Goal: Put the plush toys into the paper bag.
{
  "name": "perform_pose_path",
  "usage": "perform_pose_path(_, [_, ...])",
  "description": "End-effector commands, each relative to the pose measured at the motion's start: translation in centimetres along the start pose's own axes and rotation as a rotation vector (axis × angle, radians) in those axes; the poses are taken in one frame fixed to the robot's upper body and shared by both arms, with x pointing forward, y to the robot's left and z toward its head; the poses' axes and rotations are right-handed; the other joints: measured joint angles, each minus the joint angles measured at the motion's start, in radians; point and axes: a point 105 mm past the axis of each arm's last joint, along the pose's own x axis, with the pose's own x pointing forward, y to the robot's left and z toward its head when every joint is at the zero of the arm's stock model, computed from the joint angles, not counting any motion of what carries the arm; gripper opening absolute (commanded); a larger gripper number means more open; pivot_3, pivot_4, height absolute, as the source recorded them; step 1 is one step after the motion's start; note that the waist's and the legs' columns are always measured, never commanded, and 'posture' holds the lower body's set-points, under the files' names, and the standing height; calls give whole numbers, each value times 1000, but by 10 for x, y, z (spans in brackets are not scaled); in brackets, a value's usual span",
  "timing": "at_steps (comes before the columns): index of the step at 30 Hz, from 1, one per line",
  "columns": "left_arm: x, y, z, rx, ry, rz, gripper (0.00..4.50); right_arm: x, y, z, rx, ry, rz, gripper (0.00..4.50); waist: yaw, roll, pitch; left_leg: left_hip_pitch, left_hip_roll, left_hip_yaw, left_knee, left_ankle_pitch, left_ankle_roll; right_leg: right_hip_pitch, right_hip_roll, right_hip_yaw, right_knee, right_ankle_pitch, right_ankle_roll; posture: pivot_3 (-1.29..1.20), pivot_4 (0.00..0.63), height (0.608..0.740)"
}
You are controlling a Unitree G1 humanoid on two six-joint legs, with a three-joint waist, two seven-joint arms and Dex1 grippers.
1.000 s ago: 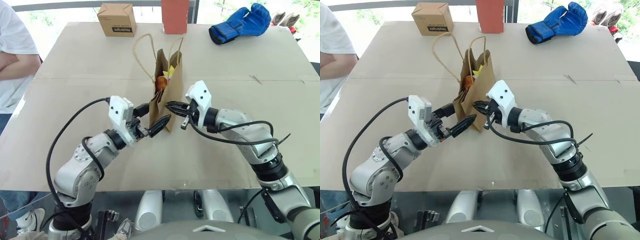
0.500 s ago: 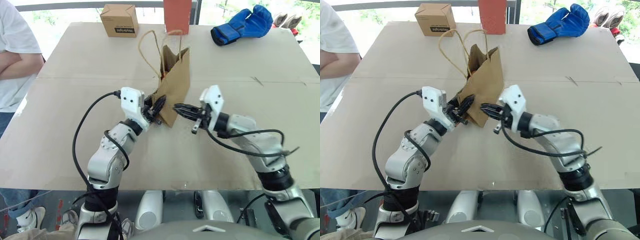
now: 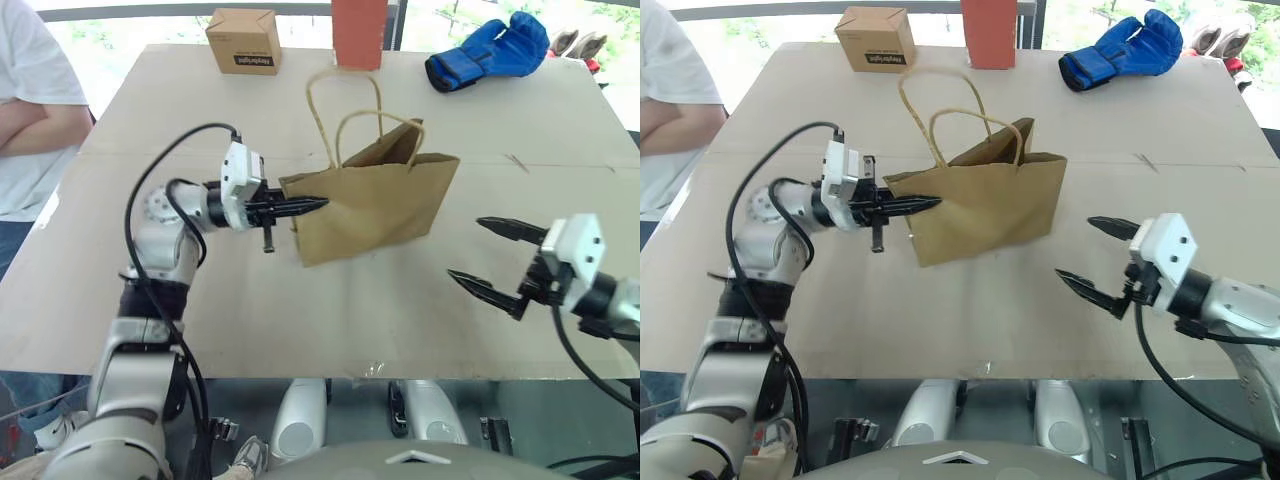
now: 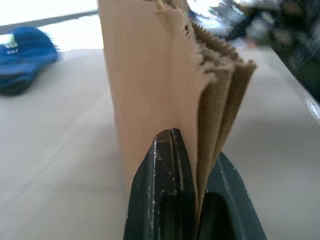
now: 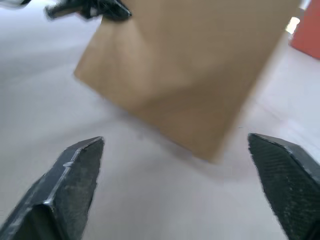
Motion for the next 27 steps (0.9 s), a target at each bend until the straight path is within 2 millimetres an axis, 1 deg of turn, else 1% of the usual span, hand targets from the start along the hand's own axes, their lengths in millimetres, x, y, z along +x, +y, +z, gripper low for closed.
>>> perform_pose_path(1, [4, 6, -16, 94, 123, -90, 0, -6, 3, 17, -76, -38, -31, 4403, 0, 0, 0, -1, 0, 0, 0, 0, 0, 0, 0, 0, -1, 0, 0, 0, 150, 740])
perform_pose_path(2, [4, 7, -20, 77, 142, -94, 0, -6, 4, 17, -77, -37, -33, 4403, -4, -1, 0, -1, 0, 2, 0, 0, 1, 1, -1, 2, -1, 0, 0, 0, 150, 740])
perform_pose_path(4, [3, 6, -26, 57, 178, -115, 720, -4, 5, 16, -78, -38, -38, 4500, -16, -1, 0, -1, 0, 3, 0, -2, 3, 1, -1, 3, -2, 1, 3, 0, 150, 740])
perform_pose_path(5, [3, 6, -26, 60, 182, -119, 935, -4, 6, 16, -77, -39, -39, 4500, -20, 0, 0, -1, 0, 3, 1, -2, 3, 1, -1, 3, -2, 2, 4, 0, 150, 740])
perform_pose_path(7, [0, 17, -14, 38, 95, -44, 1785, -2, 7, 16, -56, -43, -35, 4500, -23, -1, 0, -1, 0, 1, 0, -2, 4, 0, 0, 2, 0, 2, 4, 0, 150, 740])
perform_pose_path(8, [-2, 21, -9, 27, 61, -19, 2326, -2, 8, 15, -47, -45, -35, 4500, -22, -1, 0, -1, 0, 0, 0, -2, 4, 0, 1, 1, 0, 2, 4, 0, 150, 740])
perform_pose_path(9, [-5, 27, -4, 10, 26, 39, 2651, -2, 7, 15, -41, -46, -35, 4500, -22, -1, 0, -1, 1, -1, 0, -2, 4, 0, 1, 0, 1, 2, 5, 0, 150, 740])
perform_pose_path(10, [-18, 24, -5, -29, 9, 106, 2852, -2, 4, 13, -30, -47, -34, 4500, -22, -1, 0, -1, 1, -1, 0, -2, 4, 0, 1, 0, 1, 2, 5, 0, 150, 740])
perform_pose_path(11, [-32, 17, -6, -97, 5, 166, 3432, -4, 2, 12, -23, -46, -34, 4500, -22, -1, 0, -1, 1, -1, 0, -2, 4, 0, 1, 0, 2, 2, 5, 0, 150, 740])
perform_pose_path(12, [-43, 9, -7, -147, 10, 217, 3432, -5, 0, 11, -13, -45, -33, 4500, -41, 0, 0, 0, 1, -1, 1, -2, 4, 1, 1, 0, 2, 1, 5, 0, 150, 740])
perform_pose_path(13, [-53, -2, -6, -204, 11, 267, 3432, -8, -2, 9, -5, -40, -34, 4500, -59, 0, 0, 2, 2, 2, -1, -2, 3, 1, 1, 3, 2, 2, 5, 0, 150, 740])
perform_pose_path(14, [-59, -12, -3, -254, 10, 310, 3432, -10, -3, 7, 1, -36, -36, 4500, -69, 0, 0, 4, 3, 5, -3, -2, 3, 1, 0, 7, 2, 3, 2, 0, 150, 740])
perform_pose_path(15, [-64, -22, -1, -304, 9, 348, 3432, -13, -5, 5, 7, -31, -39, 4500, -67, 0, 0, 5, 4, 6, -3, -3, 4, 1, 0, 7, 3, 3, 2, 0, 150, 740])
perform_pose_path(16, [-69, -42, 0, -367, 21, 364, 3432, -17, -6, 2, 15, -17, -39, 4500, -65, 0, 0, 5, 5, 5, -3, -3, 4, 1, 1, 6, 3, 3, 2, 0, 150, 740])
perform_pose_path(19, [-78, -90, -4, -495, 97, 428, 3432, -27, -10, -6, 34, 17, -41, 4500, -47, 1, 0, 6, 9, 5, -4, -3, 4, 2, 1, 5, 2, 3, 1, 0, 150, 740])
perform_pose_path(21, [-81, -108, -6, -521, 143, 464, 3432, -33, -11, -9, 42, 36, -39, 4500, -31, 3, 1, 6, 11, 8, -3, -3, 4, 2, 0, 5, 1, 1, -2, 0, 150, 740])
perform_pose_path(22, [-82, -112, -6, -522, 154, 476, 3432, -34, -11, -11, 43, 43, -37, 4500, -19, 3, 1, 5, 14, 16, -2, -3, 3, 2, -1, 4, 1, 0, -2, 0, 150, 740])
perform_pose_path(25, [-91, -136, -9, -579, 154, 574, 3432, -52, -17, -28, 72, 111, -74, 4500, -6, 4, 1, 4, 17, 25, -1, -6, -1, 1, -7, 1, 1, -2, 1, 0, 150, 740])
perform_pose_path(27, [-95, -141, -13, -602, 158, 624, 3432, -59, -18, -34, 92, 129, -89, 4500, -4, 4, -1, 4, 18, 33, -1, -6, -1, 2, -16, 2, -3, -2, 1, 0, 150, 740])
